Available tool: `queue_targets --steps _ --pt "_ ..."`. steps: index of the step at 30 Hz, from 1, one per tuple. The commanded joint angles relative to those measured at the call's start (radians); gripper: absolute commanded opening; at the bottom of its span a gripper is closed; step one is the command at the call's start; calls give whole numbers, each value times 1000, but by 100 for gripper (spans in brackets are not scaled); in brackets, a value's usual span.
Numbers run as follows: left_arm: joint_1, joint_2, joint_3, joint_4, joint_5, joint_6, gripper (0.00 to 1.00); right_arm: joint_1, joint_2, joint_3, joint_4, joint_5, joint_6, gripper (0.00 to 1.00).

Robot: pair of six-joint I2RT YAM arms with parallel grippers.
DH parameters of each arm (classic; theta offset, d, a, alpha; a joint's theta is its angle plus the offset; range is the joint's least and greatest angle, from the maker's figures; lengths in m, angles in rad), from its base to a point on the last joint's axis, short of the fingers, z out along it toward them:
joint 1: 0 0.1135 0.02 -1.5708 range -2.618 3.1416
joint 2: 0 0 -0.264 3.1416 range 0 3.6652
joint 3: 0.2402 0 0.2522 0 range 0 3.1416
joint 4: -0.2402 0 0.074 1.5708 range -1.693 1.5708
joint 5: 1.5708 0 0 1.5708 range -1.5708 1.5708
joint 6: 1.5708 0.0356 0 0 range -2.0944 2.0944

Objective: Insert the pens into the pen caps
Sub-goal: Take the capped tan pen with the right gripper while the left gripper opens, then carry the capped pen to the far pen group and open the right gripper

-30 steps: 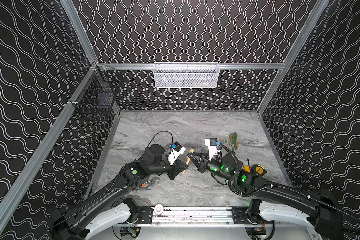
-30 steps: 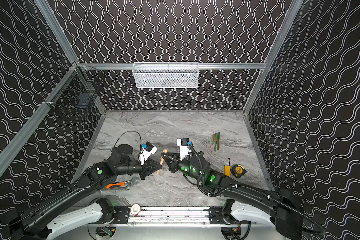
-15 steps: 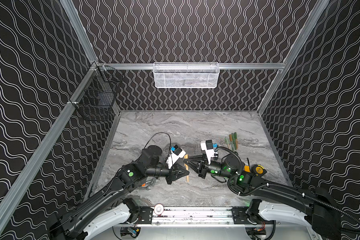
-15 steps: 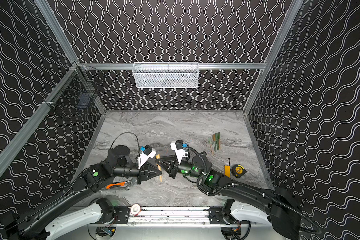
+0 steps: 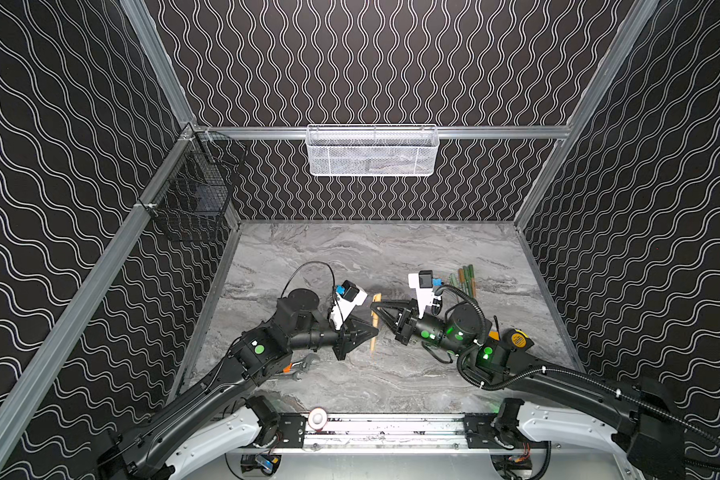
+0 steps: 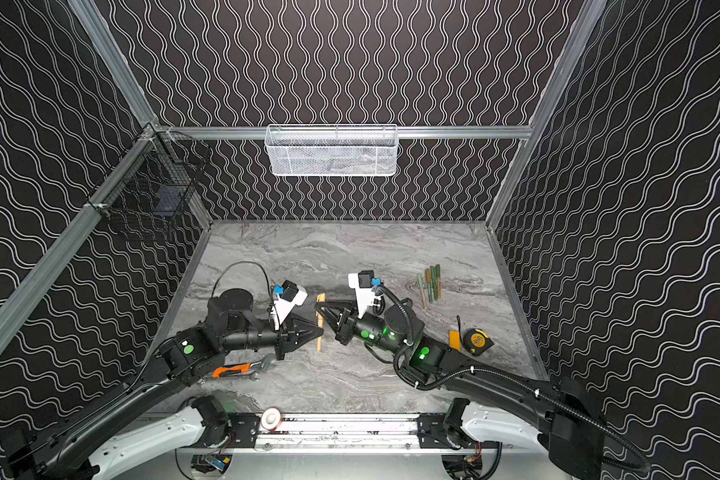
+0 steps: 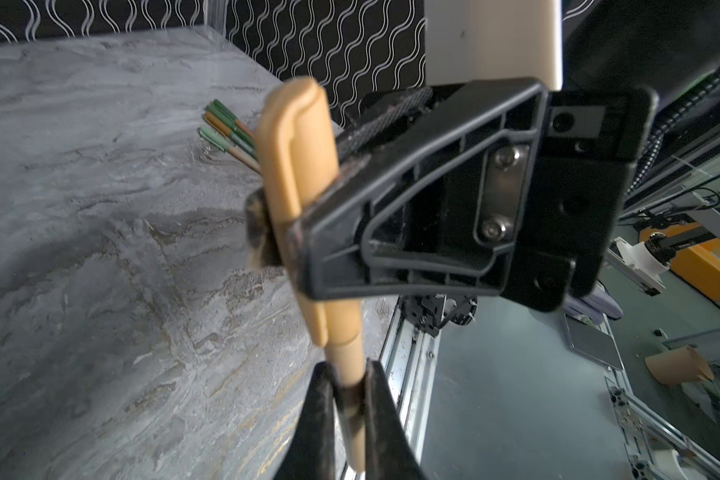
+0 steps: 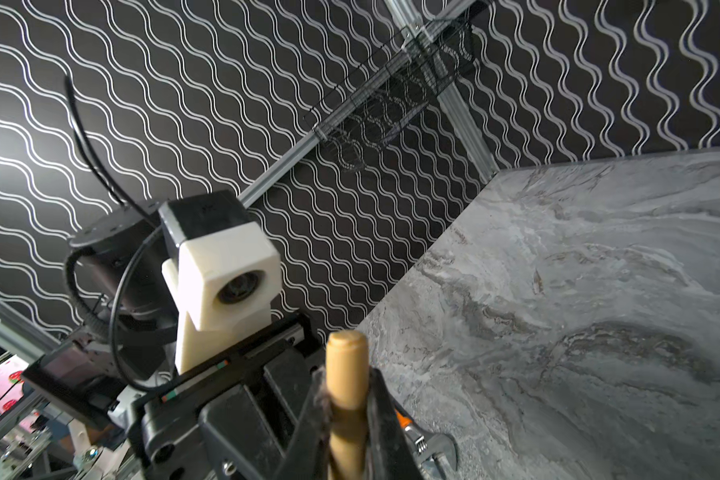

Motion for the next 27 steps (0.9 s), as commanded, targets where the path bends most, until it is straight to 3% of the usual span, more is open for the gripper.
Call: queue_targets --steps 1,3,9,12,13,19,23,27 --pt "-1 -4 13 602 13 44 12 -4 -6 3 -202 27 22 0" --pt "-2 3 18 585 43 43 22 -19 -17 12 -182 49 15 0" --pt "-1 15 13 482 148 39 70 -131 -40 43 -141 26 -18 0" --pt "-1 -21 -17 439 139 32 87 -216 -38 72 -189 -27 -36 0" --pt "-1 -37 -28 427 129 31 97 -241 -35 82 -215 -36 -44 0" --pt "-1 -133 -38 245 51 61 99 -473 63 226 -545 -79 -154 0" --pt "-1 -182 -27 137 20 79 99 -643 245 390 -792 -98 -319 0" --pt "-1 -230 -19 52 -17 88 99 -723 448 548 -979 -32 -450 0"
